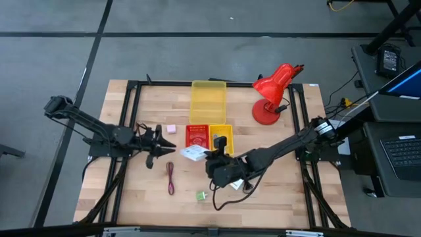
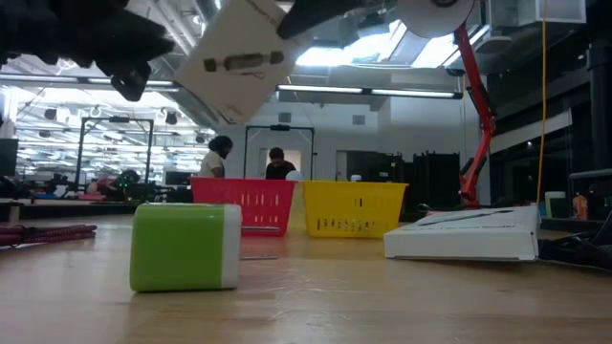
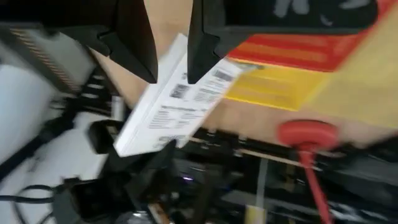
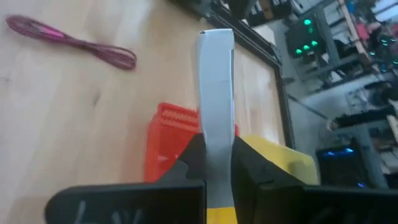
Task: Pick and place items into bin
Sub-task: Put the left card reader box into the red bin, then put the pink charger adapter into the transparent yellow bin
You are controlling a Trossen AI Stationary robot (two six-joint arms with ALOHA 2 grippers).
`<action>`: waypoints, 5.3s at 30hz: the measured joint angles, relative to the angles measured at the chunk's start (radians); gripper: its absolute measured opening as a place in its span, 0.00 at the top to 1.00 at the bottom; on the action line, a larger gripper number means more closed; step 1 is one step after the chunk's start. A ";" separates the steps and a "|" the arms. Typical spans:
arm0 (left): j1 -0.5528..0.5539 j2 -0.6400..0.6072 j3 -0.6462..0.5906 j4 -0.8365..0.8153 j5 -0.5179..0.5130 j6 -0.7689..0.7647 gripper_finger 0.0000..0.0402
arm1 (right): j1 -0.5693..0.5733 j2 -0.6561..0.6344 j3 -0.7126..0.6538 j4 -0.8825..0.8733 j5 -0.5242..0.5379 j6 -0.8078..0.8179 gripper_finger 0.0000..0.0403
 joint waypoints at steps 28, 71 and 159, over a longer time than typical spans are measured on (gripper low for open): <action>0.000 0.318 -0.001 0.307 -0.023 0.258 0.99 | -0.151 0.003 -0.003 -0.123 -0.026 0.228 0.95; -0.001 0.360 -0.001 0.354 -0.017 0.289 0.99 | -0.194 0.354 0.487 -0.602 -0.044 0.307 0.95; -0.001 0.360 -0.001 0.353 0.041 0.280 0.99 | -0.207 0.307 0.500 -0.521 -0.246 0.260 0.98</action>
